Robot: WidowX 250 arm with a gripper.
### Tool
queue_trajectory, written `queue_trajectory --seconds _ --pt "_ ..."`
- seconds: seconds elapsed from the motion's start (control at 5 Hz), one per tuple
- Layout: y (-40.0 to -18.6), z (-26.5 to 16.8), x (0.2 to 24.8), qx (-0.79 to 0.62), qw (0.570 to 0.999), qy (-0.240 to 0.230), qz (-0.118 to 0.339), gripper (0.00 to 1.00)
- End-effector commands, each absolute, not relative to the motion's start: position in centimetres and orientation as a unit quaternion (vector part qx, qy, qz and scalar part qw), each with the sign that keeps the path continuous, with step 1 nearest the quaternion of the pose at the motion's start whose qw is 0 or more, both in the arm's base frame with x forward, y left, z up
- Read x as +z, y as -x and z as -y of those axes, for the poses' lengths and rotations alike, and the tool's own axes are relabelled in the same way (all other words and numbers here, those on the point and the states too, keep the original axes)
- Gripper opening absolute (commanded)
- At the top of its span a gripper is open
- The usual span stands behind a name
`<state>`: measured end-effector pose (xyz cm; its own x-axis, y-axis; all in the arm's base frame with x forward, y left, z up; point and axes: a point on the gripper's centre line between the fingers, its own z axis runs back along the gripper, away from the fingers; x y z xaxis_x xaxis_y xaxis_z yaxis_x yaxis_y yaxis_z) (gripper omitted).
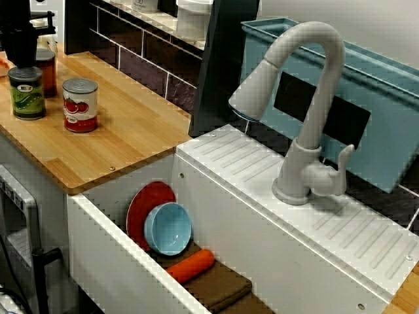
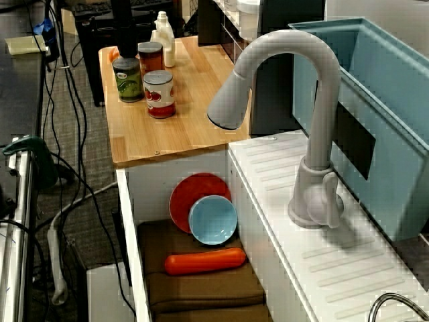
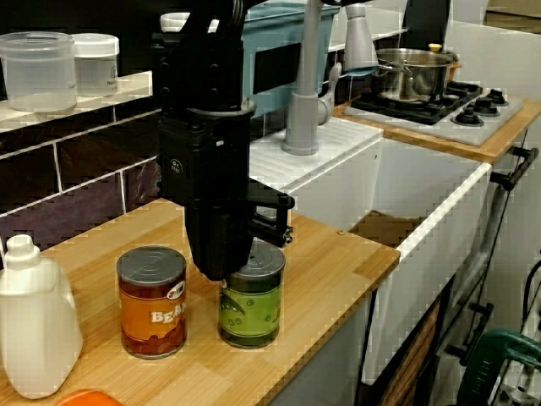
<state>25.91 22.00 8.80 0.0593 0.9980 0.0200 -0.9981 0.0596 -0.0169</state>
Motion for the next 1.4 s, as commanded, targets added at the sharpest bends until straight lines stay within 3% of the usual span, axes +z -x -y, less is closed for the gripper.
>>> queue_trajectory --seconds 0.0,0.4,0.8,1.2 --pt "-25.5 -24.7 11.2 0.68 0.733 0.007 0.018 0.0" --pt "-25.6 -27.3 11.6 0.654 0.757 0.0 0.013 0.0" --pt "-24.0 -29.5 11.1 0.638 0.768 0.004 0.048 0.0" --pt "-21.8 -28.6 10.8 0.612 0.788 0.017 0.069 0.0"
